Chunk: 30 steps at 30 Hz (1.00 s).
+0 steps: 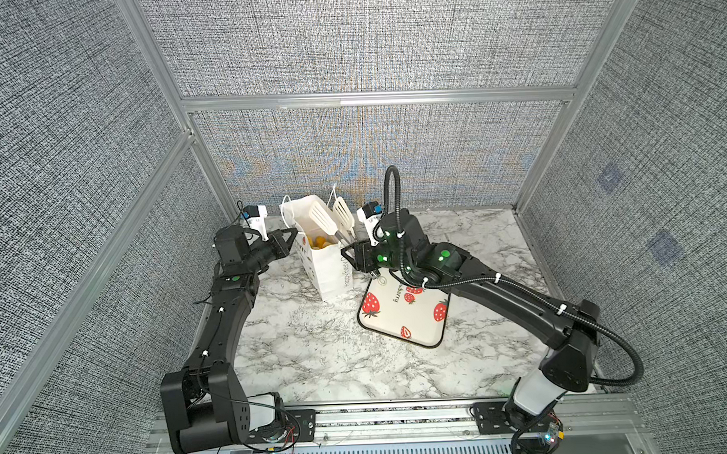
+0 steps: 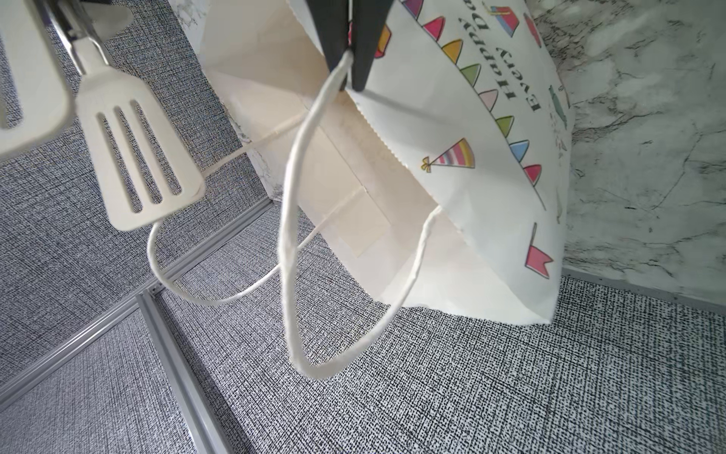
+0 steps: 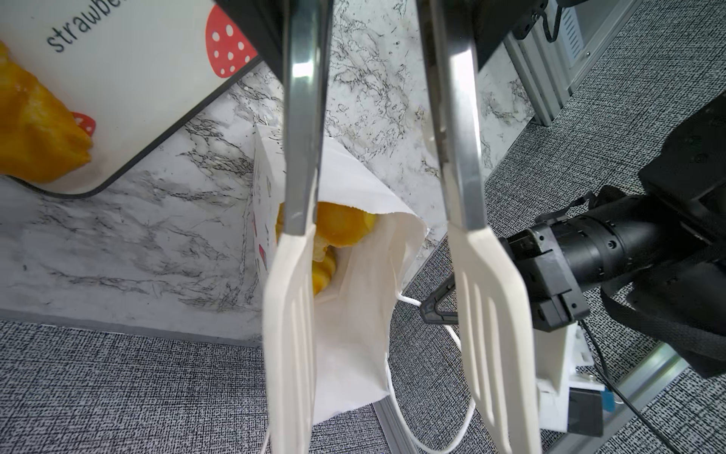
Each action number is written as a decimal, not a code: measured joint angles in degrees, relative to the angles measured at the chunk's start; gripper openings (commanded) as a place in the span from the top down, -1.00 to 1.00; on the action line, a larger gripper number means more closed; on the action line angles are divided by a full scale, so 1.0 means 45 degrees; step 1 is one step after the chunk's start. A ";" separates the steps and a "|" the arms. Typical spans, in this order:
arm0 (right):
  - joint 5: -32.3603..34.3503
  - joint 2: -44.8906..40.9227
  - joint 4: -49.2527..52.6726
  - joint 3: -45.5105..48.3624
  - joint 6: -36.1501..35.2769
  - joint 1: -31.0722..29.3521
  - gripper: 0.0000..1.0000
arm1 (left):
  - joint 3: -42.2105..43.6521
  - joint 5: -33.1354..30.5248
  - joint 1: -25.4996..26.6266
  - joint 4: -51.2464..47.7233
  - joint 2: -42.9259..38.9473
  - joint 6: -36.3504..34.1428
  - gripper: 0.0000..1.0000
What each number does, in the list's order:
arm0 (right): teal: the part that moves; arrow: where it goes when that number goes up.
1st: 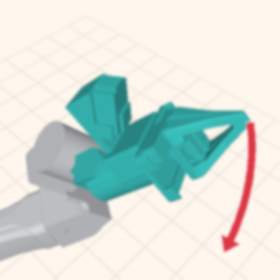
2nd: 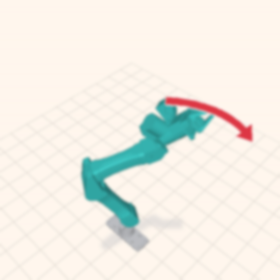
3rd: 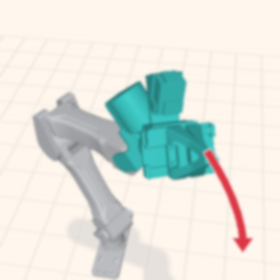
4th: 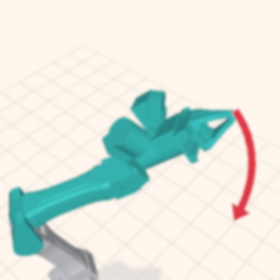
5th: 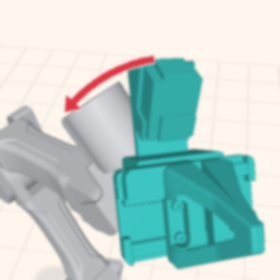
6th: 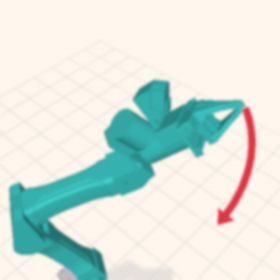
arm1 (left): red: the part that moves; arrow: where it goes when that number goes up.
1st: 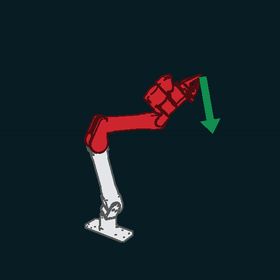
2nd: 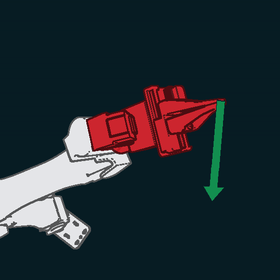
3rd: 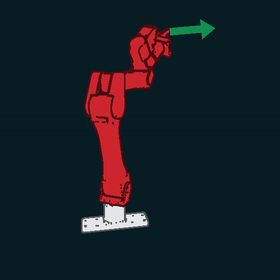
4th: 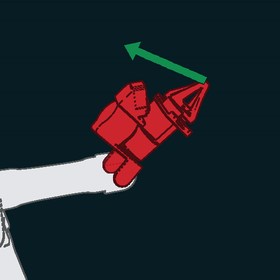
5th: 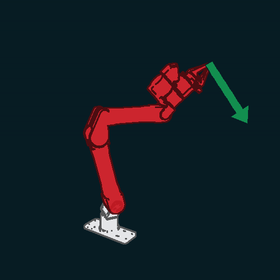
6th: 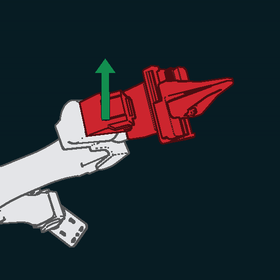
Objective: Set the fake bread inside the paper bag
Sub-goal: 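Withdraw the open tongs from the bag and move over the tray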
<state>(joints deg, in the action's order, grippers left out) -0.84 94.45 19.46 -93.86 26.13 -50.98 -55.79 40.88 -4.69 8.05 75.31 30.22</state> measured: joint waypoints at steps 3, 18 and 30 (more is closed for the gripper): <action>0.0141 -0.0175 0.0102 -0.0068 -0.0097 0.0000 -0.06 | 0.0000 0.0005 0.0000 0.0000 -0.0005 0.0000 0.98; 0.1263 -0.2152 0.0534 0.0821 -0.0500 0.0748 -0.06 | 0.0000 0.0005 -0.0005 0.0005 -0.0029 0.0000 0.98; 0.1783 -0.3978 0.1010 0.2545 -0.0466 0.2608 -0.07 | 0.0000 0.0005 -0.0005 0.0005 -0.0029 0.0000 0.98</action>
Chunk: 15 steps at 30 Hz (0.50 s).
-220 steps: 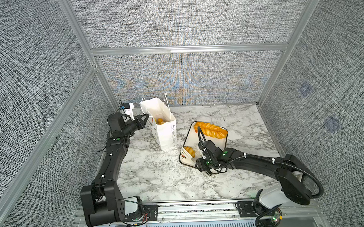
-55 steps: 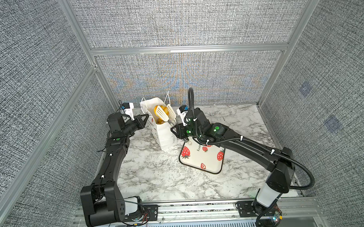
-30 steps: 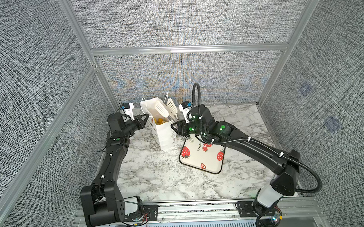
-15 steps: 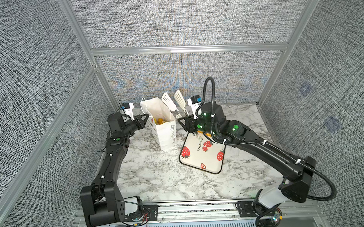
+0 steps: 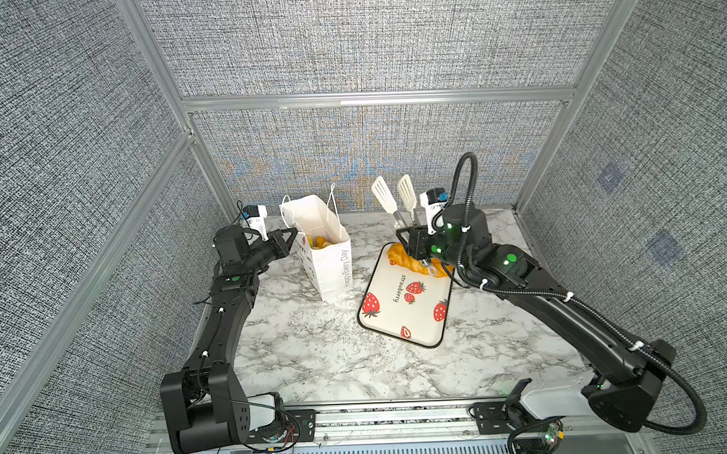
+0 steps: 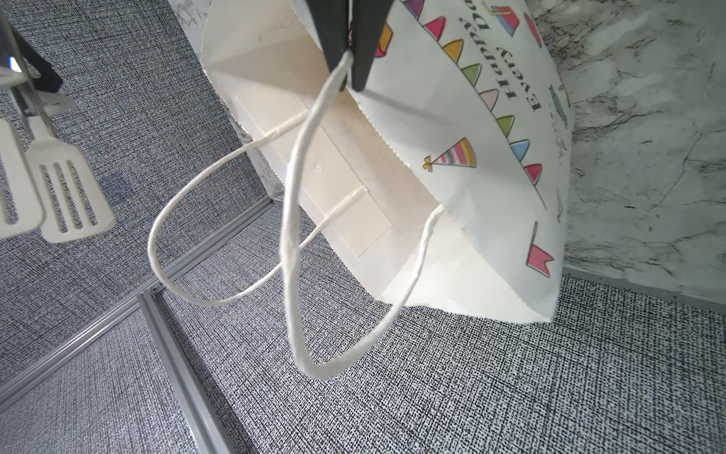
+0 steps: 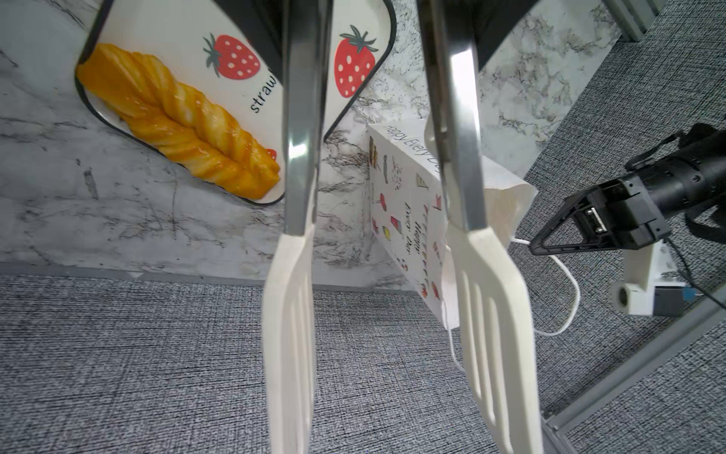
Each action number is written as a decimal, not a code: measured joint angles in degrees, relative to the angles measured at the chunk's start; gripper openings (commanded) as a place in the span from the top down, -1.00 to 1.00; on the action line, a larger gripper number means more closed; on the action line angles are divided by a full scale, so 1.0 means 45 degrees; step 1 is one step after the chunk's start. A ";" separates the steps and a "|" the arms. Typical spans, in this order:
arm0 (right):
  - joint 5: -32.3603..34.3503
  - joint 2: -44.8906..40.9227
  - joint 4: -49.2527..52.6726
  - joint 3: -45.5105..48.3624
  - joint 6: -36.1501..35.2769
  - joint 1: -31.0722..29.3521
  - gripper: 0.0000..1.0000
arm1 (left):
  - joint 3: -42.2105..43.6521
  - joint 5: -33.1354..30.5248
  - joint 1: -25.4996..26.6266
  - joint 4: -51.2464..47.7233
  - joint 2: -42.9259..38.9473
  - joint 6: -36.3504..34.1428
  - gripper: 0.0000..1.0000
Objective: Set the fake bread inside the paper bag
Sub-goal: 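Withdraw the open tongs from the bag and move over the tray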
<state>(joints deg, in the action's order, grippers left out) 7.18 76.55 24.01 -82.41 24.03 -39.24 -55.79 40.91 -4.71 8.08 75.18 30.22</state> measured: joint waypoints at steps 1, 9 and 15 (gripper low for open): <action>-0.0005 -0.0121 0.0000 0.0185 0.0029 0.0253 -0.07 | 0.0000 0.0000 0.0000 0.0000 0.0000 0.0000 0.98; -0.0267 -0.0602 0.0039 0.1588 0.0253 0.2108 -0.08 | 0.0000 0.0000 0.0000 0.0000 0.0000 0.0000 0.98; -0.0826 -0.0724 0.0015 0.2628 0.0413 0.3308 -0.08 | 0.0000 0.0000 0.0005 0.0000 0.0000 0.0000 0.98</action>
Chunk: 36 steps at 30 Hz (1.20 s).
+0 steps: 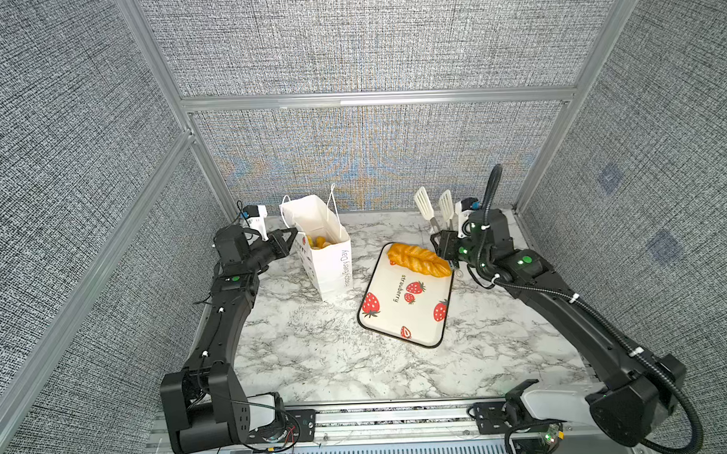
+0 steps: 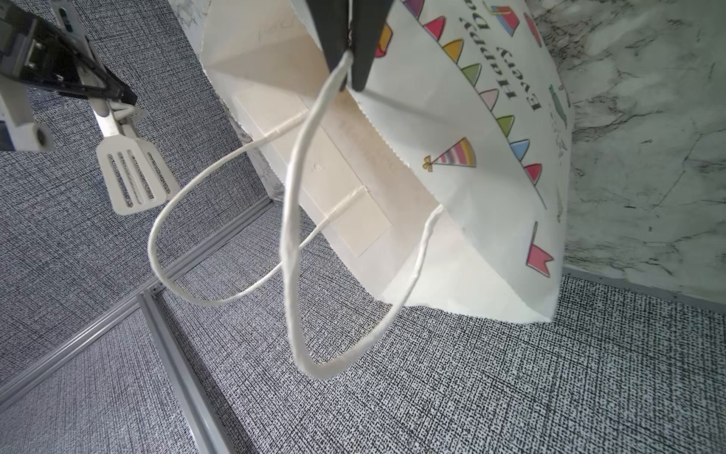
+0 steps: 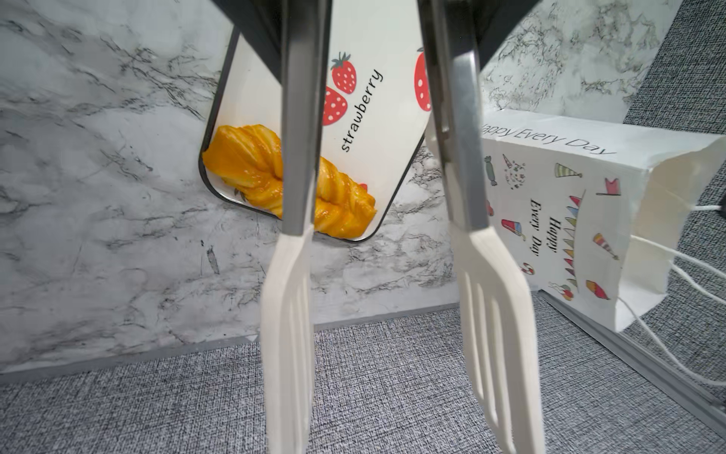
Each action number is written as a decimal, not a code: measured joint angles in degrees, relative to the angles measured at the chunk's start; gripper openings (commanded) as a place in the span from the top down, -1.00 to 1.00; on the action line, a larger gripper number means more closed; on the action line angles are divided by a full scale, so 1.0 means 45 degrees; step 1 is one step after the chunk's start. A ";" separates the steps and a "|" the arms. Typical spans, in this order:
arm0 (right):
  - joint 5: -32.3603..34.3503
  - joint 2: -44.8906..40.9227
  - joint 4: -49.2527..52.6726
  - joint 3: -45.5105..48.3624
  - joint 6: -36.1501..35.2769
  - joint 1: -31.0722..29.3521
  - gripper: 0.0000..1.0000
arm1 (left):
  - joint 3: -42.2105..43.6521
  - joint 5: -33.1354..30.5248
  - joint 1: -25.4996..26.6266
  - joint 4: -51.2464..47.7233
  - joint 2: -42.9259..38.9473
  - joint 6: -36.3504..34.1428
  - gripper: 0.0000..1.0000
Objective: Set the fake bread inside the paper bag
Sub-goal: 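Withdraw the open tongs from the bag and move over the tray, then lower the tongs onto the twisted pastry and close on it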
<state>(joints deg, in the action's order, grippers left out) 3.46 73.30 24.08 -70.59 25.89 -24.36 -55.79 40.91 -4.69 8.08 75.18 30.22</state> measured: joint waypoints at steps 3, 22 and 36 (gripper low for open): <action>-0.0219 0.0136 -0.0010 0.0442 0.0121 0.0544 -0.08 | 0.0000 0.0000 0.0000 0.0000 0.0000 0.0000 0.98; -0.0884 0.1370 0.0005 0.2084 0.0792 0.2011 -0.08 | 0.0000 0.0000 0.0000 0.0000 0.0000 -0.0005 0.98; -0.1991 0.2939 -0.0112 0.2356 0.0573 0.2633 -0.09 | 0.0000 0.0000 -0.0005 0.0000 0.0000 -0.0005 0.98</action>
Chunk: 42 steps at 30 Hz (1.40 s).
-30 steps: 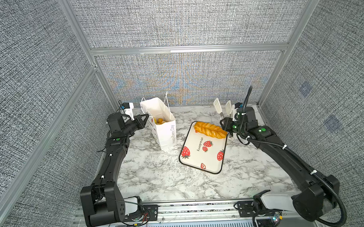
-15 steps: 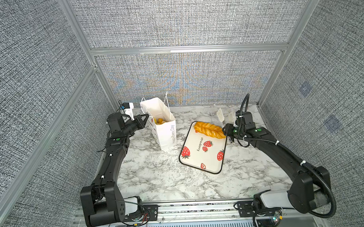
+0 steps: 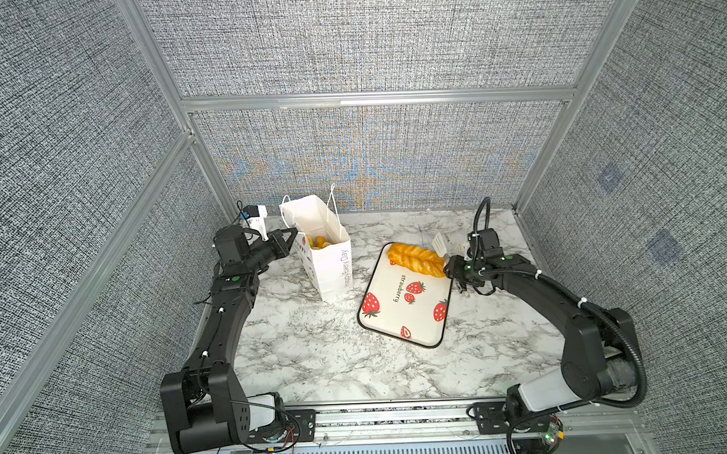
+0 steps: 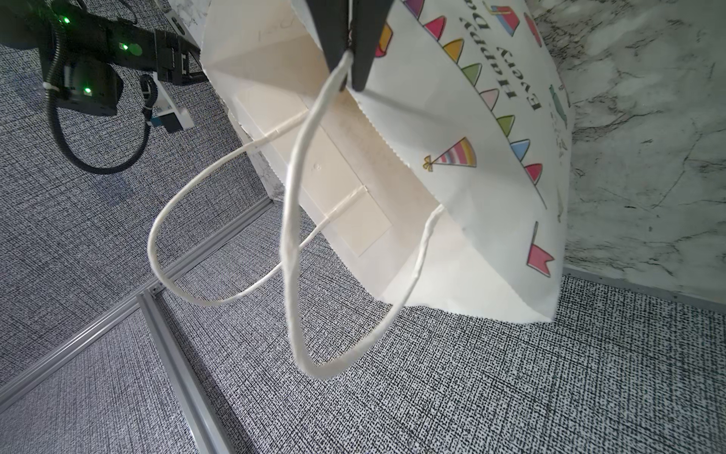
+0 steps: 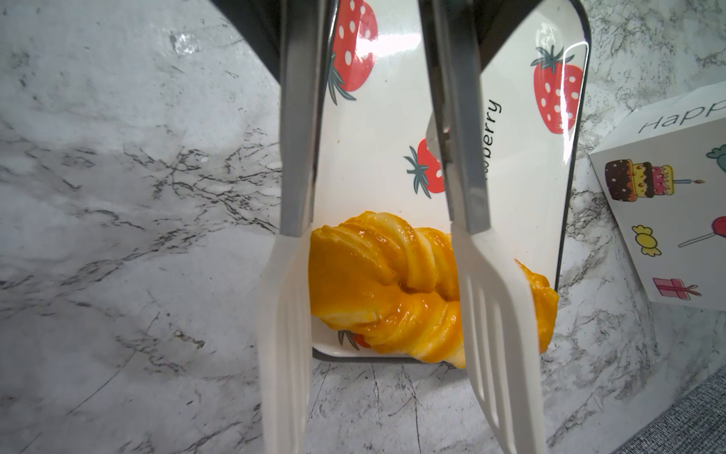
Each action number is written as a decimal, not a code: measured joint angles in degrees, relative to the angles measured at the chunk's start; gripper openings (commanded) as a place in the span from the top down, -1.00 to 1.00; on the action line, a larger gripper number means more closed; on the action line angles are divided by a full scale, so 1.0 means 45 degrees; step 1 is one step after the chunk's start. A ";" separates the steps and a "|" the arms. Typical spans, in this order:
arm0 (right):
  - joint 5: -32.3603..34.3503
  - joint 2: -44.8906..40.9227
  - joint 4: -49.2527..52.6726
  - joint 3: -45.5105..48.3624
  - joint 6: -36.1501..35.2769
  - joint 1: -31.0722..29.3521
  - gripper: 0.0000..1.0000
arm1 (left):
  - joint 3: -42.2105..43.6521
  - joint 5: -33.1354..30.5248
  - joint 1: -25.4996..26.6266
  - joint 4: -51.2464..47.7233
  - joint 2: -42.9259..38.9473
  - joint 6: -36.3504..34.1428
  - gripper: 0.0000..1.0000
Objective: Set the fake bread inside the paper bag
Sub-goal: 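Lower the tongs onto the twisted pastry and close on it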
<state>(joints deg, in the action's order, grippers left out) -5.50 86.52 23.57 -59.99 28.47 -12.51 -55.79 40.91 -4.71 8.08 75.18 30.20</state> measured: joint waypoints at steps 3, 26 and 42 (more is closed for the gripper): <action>-0.0126 0.0345 0.0010 -0.0131 -0.0112 0.0068 -0.09 | 0.0000 0.0000 0.0005 0.0000 0.0000 0.0000 0.98; -0.1860 0.0787 -0.0563 0.0262 -0.0515 -0.0097 -0.10 | 0.0000 0.0034 0.0000 0.0000 0.0000 0.0010 0.98; -0.1690 -0.0282 0.1443 0.0199 -0.0947 -0.1734 -0.09 | 0.0024 0.0034 0.0000 0.0005 -0.0010 0.0049 0.98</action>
<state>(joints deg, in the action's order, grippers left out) -13.10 85.25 30.06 -59.09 24.21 -20.32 -55.68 41.06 -4.71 8.10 75.13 30.41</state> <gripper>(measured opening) 0.547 0.035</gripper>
